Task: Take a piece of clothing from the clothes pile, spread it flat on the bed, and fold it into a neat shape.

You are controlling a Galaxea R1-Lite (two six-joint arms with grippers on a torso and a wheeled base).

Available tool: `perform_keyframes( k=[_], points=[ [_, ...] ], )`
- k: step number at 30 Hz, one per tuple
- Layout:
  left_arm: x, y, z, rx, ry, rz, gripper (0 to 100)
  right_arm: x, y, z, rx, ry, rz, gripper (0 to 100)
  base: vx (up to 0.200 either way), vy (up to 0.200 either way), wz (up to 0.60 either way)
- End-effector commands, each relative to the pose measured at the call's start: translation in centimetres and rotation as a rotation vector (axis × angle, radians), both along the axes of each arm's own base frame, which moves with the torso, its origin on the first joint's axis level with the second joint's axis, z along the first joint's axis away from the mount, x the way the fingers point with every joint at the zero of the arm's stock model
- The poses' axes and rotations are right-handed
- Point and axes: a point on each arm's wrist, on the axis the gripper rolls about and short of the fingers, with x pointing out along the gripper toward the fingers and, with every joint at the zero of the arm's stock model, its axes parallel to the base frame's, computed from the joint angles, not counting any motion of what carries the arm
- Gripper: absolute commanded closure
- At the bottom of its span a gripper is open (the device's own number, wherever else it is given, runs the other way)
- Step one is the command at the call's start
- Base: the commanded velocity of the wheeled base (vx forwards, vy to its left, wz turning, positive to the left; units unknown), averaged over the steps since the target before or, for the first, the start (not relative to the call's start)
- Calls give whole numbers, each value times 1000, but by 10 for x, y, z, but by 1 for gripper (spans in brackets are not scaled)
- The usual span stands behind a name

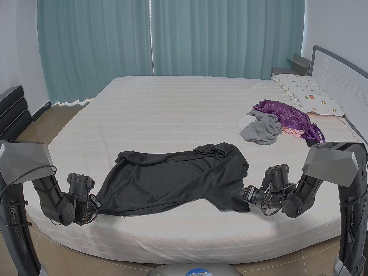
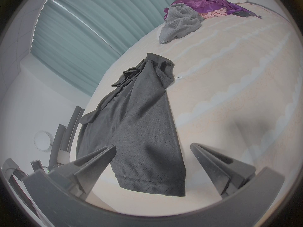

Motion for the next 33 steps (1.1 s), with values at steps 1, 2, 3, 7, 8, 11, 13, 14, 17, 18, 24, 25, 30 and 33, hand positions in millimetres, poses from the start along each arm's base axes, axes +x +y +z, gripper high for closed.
perform_keyframes(
  k=[1,2,3,7,8,11,13,14,17,18,24,25,30,33],
  points=[
    [0,0,1,0,-3,0,100,1,1,-6,-38,-1,9,0,0,0,0],
    [0,0,1,0,-3,0,100,1,2,-7,-41,-1,9,0,0,0,0],
    [0,0,1,0,-3,0,100,1,2,-9,-55,-1,6,0,0,0,0],
    [0,0,1,0,-3,0,100,0,3,-12,-91,-10,13,0,0,0,0],
    [0,0,1,0,-3,0,100,0,3,-12,-93,-9,14,0,0,0,0],
    [0,0,1,0,-4,0,100,2,4,-12,-91,-15,11,100,0,0,0],
    [0,0,1,0,-4,0,100,2,4,-12,-93,-18,8,100,0,0,0],
    [-1,0,1,1,-2,-1,100,3,4,-13,-95,-20,3,100,0,0,0],
    [-1,0,1,1,-2,-2,100,1,3,-12,-98,-18,0,100,0,0,0],
    [-1,-1,1,-4,0,-6,100,-1,2,-10,-98,-13,-2,100,0,0,0],
    [-3,0,3,-2,0,-9,100,-19,-12,11,-78,-2,-28,100,0,0,0],
    [-3,-1,3,-2,-1,-10,100,-22,-14,14,-75,0,-32,100,0,0,0],
    [-7,-1,12,2,-13,-16,100,-50,-25,41,-41,9,-34,100,0,0,0],
    [-10,-1,13,15,-8,-32,100,-67,-30,51,-33,18,-24,100,0,0,0]
  ],
)
